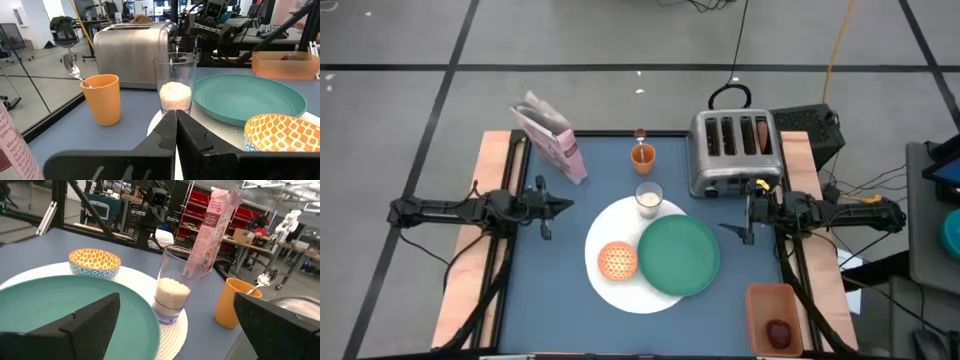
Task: Arrange a breakfast setting
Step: Pour the cereal into the orange bowl
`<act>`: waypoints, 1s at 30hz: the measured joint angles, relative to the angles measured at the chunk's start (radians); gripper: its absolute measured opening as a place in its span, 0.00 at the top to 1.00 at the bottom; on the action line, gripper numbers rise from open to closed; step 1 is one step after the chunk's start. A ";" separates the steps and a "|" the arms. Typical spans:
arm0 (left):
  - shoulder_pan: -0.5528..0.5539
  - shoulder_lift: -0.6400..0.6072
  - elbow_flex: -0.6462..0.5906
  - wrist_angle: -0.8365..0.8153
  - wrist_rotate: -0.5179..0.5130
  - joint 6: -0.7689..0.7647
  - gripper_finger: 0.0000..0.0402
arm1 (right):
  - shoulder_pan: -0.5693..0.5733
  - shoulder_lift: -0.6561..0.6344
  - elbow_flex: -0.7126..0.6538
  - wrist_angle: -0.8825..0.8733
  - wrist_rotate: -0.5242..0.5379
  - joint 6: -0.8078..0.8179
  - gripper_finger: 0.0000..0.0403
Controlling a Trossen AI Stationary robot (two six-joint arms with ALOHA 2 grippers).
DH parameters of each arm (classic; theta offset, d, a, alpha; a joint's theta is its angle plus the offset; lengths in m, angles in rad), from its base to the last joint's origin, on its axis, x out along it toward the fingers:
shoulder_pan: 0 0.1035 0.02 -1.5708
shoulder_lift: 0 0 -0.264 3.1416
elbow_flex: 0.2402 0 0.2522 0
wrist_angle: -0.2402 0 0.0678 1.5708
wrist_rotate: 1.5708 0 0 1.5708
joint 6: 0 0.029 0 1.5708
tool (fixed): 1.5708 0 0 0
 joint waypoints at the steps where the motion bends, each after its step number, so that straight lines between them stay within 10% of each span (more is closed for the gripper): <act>1: 0.000 0.000 0.000 0.000 0.000 0.000 0.99 | 0.000 0.000 0.000 0.000 0.000 0.019 0.05; 30: 0.000 0.000 -0.001 0.008 -0.001 -0.050 0.99 | 0.000 0.000 0.000 0.000 0.000 0.094 0.05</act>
